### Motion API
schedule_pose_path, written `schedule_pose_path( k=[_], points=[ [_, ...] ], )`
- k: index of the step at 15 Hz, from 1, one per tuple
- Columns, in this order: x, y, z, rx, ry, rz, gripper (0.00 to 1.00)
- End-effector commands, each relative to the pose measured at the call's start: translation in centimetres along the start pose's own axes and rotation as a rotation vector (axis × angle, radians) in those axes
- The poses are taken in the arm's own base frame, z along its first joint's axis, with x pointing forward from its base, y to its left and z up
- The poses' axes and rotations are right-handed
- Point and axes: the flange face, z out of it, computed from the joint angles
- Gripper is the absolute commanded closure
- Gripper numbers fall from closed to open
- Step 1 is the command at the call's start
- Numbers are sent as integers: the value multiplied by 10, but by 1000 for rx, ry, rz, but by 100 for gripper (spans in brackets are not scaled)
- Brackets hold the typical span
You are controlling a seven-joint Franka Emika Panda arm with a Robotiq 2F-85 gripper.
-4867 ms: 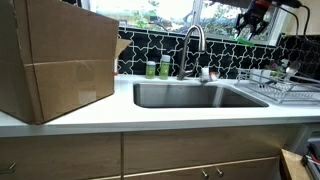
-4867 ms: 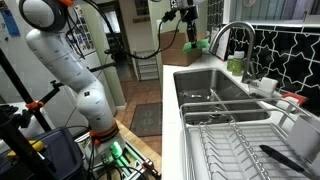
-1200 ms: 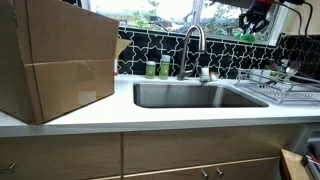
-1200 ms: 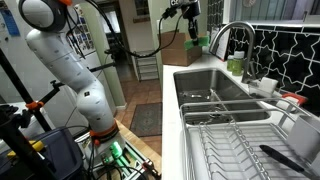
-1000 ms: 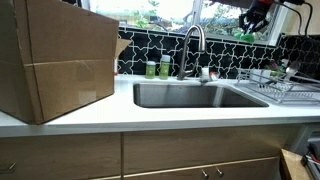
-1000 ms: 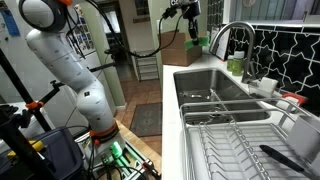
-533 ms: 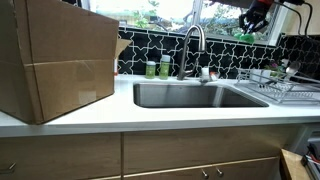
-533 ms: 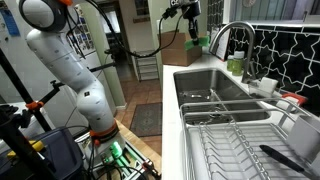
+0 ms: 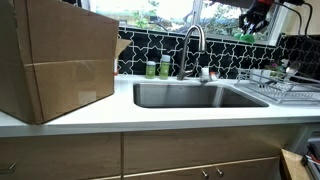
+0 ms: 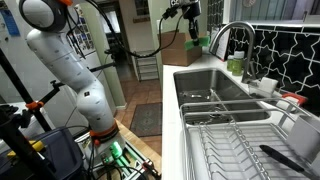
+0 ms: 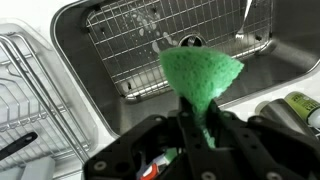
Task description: Pick up the green sponge and squeeze the liquid in it inside the sink then place it back on the edge of the sink
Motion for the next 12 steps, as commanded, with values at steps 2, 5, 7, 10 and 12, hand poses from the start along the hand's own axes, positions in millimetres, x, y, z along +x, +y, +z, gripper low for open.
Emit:
schedule_pose_path(
  k=[2,5,7,10,12],
  points=[
    [4,5,0,-15,-4,8,95],
    [5,5,0,-16,-4,8,99],
    [4,5,0,-16,-4,8,97],
    [4,5,0,-15,-4,8,97],
    [3,5,3,-17,-9,5,97]
  ],
)
